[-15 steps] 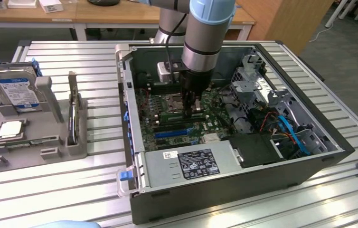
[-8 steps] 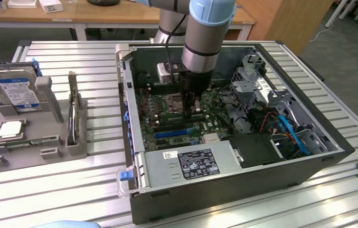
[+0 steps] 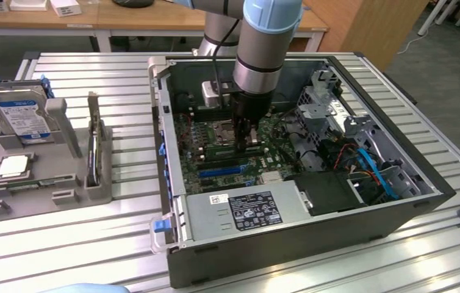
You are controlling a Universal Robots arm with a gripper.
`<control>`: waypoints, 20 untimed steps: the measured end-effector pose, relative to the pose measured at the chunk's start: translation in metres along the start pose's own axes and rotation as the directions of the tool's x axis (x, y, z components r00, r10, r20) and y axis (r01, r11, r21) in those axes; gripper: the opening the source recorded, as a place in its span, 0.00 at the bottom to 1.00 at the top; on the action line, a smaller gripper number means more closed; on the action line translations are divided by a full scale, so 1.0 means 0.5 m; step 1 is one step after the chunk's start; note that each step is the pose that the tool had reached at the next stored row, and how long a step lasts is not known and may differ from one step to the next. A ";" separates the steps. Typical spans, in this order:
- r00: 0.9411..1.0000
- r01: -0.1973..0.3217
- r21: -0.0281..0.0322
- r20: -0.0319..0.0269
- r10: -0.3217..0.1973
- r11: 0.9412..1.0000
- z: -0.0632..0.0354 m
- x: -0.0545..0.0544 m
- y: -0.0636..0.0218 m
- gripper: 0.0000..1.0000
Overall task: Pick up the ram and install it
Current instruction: 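Insert the ram into the slot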
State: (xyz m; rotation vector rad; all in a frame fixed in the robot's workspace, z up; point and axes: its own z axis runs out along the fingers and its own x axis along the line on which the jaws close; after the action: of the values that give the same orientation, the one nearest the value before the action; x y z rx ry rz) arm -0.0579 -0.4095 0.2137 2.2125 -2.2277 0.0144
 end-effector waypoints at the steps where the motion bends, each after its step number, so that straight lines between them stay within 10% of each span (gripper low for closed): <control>1: 1.000 0.000 0.000 0.000 0.000 1.000 0.000 0.000 0.000 0.15; 6: 1.000 0.000 0.000 0.000 0.000 1.000 0.000 0.000 0.000 0.33; 20: 1.000 -0.001 -0.008 0.000 0.001 1.000 -0.053 0.000 -0.004 0.33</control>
State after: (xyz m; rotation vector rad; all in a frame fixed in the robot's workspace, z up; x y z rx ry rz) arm -0.0561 -0.4096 0.2402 2.2075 -2.2246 0.0055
